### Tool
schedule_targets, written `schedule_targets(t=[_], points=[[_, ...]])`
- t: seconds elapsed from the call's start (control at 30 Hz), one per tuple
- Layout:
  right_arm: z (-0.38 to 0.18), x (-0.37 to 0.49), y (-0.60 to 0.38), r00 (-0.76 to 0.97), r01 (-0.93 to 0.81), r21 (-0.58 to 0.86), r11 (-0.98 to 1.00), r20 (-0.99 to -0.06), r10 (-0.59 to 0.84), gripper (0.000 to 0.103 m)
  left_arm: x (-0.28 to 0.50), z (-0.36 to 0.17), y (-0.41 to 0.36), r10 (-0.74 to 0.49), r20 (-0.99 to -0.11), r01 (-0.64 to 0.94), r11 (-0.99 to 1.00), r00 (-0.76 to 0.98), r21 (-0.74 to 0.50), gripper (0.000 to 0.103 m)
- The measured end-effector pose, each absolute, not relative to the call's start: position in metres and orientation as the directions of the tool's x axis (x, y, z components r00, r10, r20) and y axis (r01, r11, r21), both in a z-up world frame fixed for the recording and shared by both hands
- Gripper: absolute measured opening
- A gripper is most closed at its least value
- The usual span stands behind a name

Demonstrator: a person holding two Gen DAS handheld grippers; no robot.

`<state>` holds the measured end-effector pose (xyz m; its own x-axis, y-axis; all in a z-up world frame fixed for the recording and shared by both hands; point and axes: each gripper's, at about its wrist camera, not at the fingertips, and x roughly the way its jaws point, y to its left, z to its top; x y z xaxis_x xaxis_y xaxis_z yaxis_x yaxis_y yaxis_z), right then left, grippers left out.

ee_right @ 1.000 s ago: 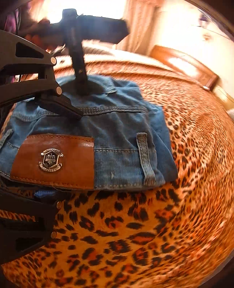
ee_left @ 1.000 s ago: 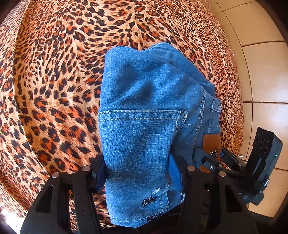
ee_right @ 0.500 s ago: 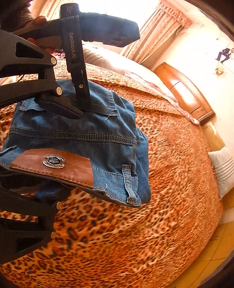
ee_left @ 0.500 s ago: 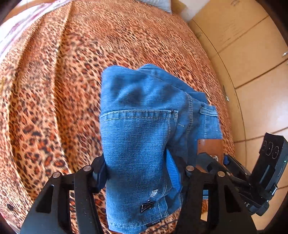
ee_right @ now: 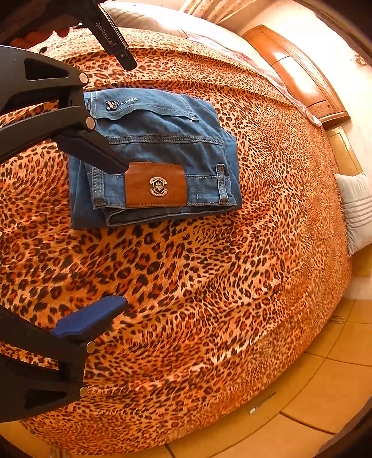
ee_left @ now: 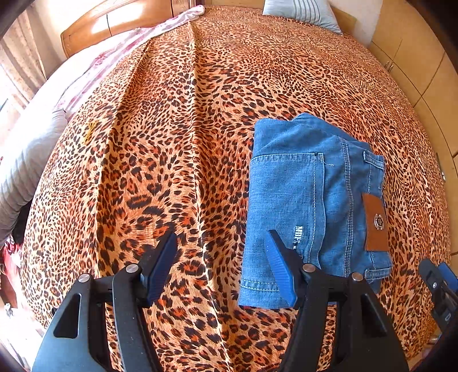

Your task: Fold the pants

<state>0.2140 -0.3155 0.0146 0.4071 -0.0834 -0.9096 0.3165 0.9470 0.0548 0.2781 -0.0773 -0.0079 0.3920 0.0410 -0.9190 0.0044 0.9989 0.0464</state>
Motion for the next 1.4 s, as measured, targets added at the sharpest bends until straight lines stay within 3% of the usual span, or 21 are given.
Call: schedule_targets(t=[0.07, 0.13, 0.23, 0.33, 0.53, 0.7, 1.07, 1.2, 1.4], points=[[0.020, 0.200, -0.306, 0.418, 0.314, 0.013, 0.949, -0.900, -0.126, 0.093, 0.269, -0.001, -0.080, 0.033, -0.899, 0.005, 0.999, 0.436, 0.039, 0.066], [0.027, 0.186, -0.296, 0.447, 0.300, 0.002, 0.954, -0.884, -0.139, 0.093, 0.260, 0.007, -0.081, 0.012, -0.879, 0.010, 1.000, 0.477, 0.020, 0.077], [0.034, 0.170, -0.282, 0.471, 0.270, -0.045, 0.962, -0.865, -0.173, 0.093, 0.247, 0.020, -0.084, 0.029, -0.846, 0.015, 0.999, 0.532, 0.043, 0.082], [0.046, 0.157, -0.275, 0.518, 0.259, -0.073, 0.963, -0.831, -0.202, 0.093, 0.238, 0.029, -0.086, 0.046, -0.836, 0.024, 0.997, 0.546, 0.070, 0.082], [0.061, 0.141, -0.285, 0.550, 0.255, 0.051, 0.966, -0.829, -0.101, 0.093, 0.221, 0.041, -0.077, 0.065, -0.839, -0.009, 0.997, 0.541, 0.072, 0.082], [0.079, 0.115, -0.283, 0.619, 0.279, -0.022, 0.960, -0.760, -0.197, 0.093, 0.201, 0.047, -0.080, 0.051, -0.817, 0.016, 0.997, 0.574, 0.073, 0.082], [0.077, 0.074, -0.291, 0.609, 0.275, -0.047, 0.960, -0.764, -0.212, 0.094, 0.165, 0.050, -0.097, -0.017, -0.834, 0.078, 0.996, 0.552, 0.031, 0.082], [0.075, 0.064, -0.302, 0.607, 0.295, -0.013, 0.956, -0.769, -0.197, 0.103, 0.157, 0.050, -0.100, -0.011, -0.824, 0.074, 0.997, 0.567, 0.038, 0.082], [0.073, 0.053, -0.312, 0.601, 0.314, 0.001, 0.949, -0.774, -0.198, 0.103, 0.145, 0.047, -0.107, -0.027, -0.834, 0.089, 0.996, 0.551, 0.027, 0.082]])
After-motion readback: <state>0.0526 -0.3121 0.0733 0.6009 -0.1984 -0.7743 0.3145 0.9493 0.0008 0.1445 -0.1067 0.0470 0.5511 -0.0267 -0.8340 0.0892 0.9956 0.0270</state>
